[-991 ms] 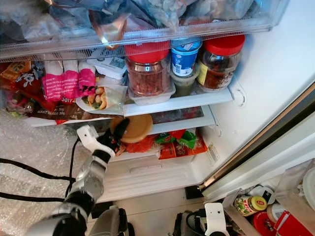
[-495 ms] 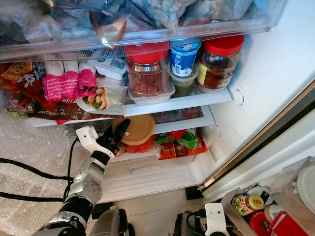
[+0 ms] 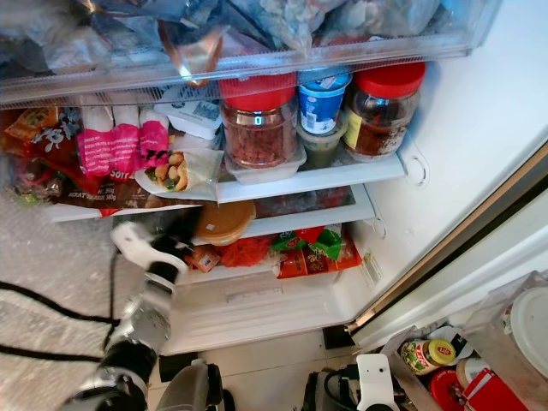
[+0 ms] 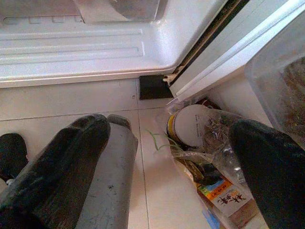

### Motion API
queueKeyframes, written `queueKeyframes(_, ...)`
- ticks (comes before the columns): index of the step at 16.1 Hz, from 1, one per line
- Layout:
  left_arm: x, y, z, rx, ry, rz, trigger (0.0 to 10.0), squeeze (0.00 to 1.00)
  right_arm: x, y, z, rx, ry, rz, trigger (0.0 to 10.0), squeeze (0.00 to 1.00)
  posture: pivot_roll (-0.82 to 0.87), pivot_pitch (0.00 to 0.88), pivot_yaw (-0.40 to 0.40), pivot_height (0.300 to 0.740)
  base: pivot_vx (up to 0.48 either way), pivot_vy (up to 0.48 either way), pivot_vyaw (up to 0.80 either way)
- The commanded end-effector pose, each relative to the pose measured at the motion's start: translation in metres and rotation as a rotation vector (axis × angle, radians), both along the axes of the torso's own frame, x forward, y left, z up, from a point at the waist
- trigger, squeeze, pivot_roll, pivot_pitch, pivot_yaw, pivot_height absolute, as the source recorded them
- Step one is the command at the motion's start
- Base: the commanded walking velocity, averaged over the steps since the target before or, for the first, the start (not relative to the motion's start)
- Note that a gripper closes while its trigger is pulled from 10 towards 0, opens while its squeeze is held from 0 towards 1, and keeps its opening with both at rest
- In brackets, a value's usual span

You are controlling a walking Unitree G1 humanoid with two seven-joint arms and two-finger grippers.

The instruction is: Restocking fridge

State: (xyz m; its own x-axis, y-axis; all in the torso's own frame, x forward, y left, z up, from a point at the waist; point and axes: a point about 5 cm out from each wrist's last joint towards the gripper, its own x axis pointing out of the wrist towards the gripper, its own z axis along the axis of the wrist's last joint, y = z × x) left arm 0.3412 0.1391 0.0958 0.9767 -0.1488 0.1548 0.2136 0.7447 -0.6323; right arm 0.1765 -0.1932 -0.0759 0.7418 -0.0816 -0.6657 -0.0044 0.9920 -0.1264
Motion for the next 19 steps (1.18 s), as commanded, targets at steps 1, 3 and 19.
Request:
queueKeyframes(1, -0.005, -0.004, -0.004, 0.032, 0.002, -0.048, 10.0, 0.0, -0.059, 0.008, -0.03, 0.03, 0.272, 0.003, 10.0, 0.0, -0.13, 0.209, 0.025, 0.647, 0.0, 0.0, 0.0)
queueKeyframes(3, -0.007, -0.006, -0.004, 0.065, -0.01, -0.083, 10.0, 0.0, -0.059, 0.008, -0.03, 0.029, 0.272, 0.003, 10.0, 0.0, -0.13, 0.209, 0.026, 0.647, 0.0, 0.0, 0.0)
queueKeyframes(19, -0.01, 0.018, 0.001, -0.011, 0.072, 0.055, 10.0, 0.0, -0.068, 0.002, -0.032, 0.023, 0.308, 0.001, 10.0, 0.0, -0.12, 0.205, 0.023, 0.647, 0.0, 0.0, 0.0)
